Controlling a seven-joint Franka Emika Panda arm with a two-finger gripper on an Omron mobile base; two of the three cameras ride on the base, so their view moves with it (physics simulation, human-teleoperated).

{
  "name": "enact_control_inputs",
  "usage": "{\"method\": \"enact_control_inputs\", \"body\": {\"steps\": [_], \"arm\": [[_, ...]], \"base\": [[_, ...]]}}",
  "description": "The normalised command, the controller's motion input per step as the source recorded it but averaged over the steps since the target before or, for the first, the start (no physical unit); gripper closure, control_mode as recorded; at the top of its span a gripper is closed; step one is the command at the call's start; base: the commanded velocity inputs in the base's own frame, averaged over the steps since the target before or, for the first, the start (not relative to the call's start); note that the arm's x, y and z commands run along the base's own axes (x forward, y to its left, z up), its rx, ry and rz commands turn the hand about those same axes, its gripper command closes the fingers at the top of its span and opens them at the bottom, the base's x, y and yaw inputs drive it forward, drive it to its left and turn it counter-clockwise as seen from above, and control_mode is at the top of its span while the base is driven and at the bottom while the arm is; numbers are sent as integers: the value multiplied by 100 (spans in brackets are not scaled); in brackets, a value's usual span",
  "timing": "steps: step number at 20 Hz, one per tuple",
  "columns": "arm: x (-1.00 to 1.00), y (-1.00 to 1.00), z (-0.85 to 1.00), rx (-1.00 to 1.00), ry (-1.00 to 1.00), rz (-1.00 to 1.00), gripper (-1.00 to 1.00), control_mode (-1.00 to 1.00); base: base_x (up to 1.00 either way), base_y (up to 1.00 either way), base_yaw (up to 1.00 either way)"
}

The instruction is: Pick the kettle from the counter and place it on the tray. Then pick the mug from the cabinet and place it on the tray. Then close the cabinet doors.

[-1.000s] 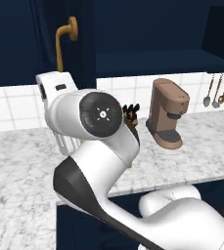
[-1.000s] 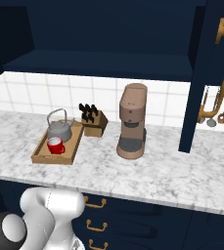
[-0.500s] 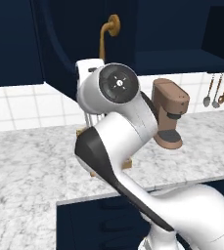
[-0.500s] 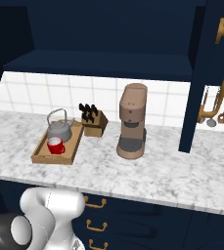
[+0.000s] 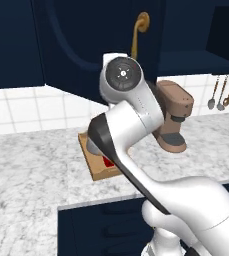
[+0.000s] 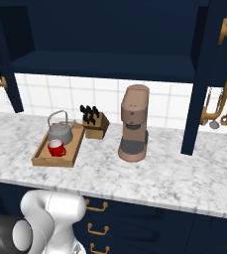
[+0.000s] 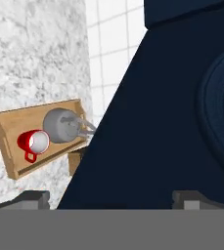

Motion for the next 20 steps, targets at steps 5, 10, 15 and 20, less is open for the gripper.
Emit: {"method": "enact_control_inputs", "body": {"steps": [5, 10, 15, 20], "arm": [[72, -60, -13, 0, 0, -18, -100, -100], [95, -55, -19, 3, 0, -4, -100, -100], [100, -53, -22, 13, 0, 8, -100, -100], [100, -34, -24, 10, 1, 14, -100, -100]], "base": [[0, 0, 0], [0, 0, 0], [0, 0, 0], [0, 0, 0]]}}
